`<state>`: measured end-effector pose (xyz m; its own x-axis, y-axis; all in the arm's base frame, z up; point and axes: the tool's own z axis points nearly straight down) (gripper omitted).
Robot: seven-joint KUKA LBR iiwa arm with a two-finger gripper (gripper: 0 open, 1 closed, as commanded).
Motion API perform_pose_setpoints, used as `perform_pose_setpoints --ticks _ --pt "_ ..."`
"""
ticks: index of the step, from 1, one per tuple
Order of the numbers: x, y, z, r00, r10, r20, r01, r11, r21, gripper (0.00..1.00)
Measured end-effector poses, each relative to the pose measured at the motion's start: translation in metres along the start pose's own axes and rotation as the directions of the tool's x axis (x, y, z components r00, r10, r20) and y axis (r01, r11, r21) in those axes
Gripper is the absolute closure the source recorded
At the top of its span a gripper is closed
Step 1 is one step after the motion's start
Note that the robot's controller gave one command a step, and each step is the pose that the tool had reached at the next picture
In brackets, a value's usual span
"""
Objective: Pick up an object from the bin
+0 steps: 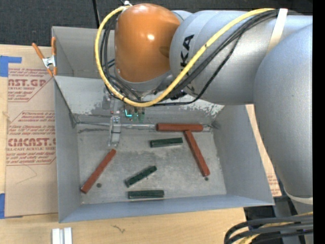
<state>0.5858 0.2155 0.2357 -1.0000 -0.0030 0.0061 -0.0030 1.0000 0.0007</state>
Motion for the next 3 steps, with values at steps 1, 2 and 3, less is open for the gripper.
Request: perform_pose_setpoints --ticks 1,2,3 --pt "0.054 0.018 0.169 0.813 -0.582 0.001 0.582 0.813 0.002 0.00" --pt "0.073 0.011 0.136 0.614 -0.789 0.005 0.789 0.614 0.005 0.00" --pt "0.058 -0.001 0.136 0.498 -0.867 0.005 0.867 0.498 0.007 0.00"
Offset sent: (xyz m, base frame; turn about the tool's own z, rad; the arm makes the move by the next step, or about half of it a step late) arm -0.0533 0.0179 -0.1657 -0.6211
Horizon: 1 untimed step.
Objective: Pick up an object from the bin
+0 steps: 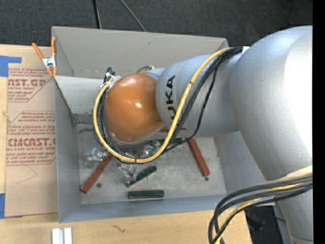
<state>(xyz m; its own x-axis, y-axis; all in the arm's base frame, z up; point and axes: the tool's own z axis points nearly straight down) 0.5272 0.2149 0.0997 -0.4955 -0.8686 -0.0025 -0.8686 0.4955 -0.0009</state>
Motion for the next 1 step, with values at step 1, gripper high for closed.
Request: perform_pose_setpoints --ticks 1 --pt "-0.0224 0.0118 0.0307 0.968 -0.252 -0.001 0.252 0.968 -0.003 0.00"
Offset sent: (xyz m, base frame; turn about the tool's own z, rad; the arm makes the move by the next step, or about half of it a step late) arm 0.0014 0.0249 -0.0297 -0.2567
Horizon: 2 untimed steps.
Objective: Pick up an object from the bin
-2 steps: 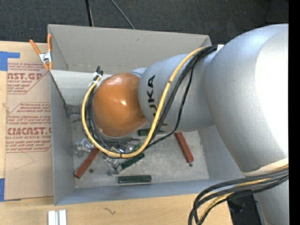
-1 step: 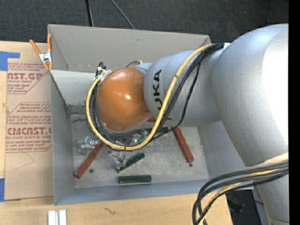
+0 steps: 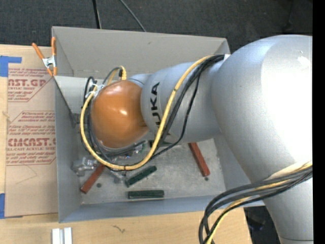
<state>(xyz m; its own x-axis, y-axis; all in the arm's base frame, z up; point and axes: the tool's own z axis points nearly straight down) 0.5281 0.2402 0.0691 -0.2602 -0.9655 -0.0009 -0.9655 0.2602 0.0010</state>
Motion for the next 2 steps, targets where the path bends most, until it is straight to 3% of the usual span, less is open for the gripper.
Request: perform_pose_setpoints --ticks 1,2 --pt "-0.0003 0.0002 0.0001 1.000 0.003 0.001 -0.003 1.000 0.000 0.00" --pt "-0.0015 0.0005 -0.0003 1.000 0.003 0.004 -0.003 1.000 0.000 1.00"
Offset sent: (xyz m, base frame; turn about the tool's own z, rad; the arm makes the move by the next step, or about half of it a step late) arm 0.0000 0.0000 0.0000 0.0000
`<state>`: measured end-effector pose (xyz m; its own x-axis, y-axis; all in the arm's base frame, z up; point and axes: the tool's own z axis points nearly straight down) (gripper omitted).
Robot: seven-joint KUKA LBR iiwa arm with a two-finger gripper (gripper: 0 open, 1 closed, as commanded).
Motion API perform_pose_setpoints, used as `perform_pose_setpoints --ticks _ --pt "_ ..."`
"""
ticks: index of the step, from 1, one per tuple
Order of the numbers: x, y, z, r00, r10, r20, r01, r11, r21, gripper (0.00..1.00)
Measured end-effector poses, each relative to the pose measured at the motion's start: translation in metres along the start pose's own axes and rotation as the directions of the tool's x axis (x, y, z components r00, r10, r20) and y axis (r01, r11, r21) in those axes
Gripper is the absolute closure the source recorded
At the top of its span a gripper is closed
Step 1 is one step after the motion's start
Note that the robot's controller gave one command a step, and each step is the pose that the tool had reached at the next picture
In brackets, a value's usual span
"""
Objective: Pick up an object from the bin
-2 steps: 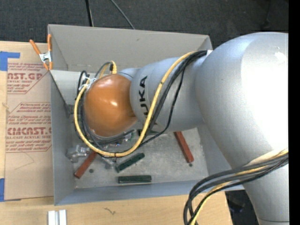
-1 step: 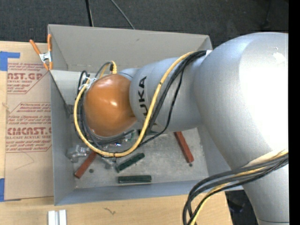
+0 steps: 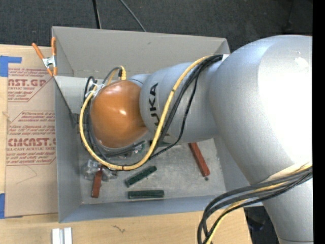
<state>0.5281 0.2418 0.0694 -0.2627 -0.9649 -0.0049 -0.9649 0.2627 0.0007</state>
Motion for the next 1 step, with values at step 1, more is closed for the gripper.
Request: perform_pose_setpoints --ticks 1 --pt "-0.0030 -0.0010 -0.1240 1.000 0.002 0.003 -0.002 1.000 0.008 1.00"
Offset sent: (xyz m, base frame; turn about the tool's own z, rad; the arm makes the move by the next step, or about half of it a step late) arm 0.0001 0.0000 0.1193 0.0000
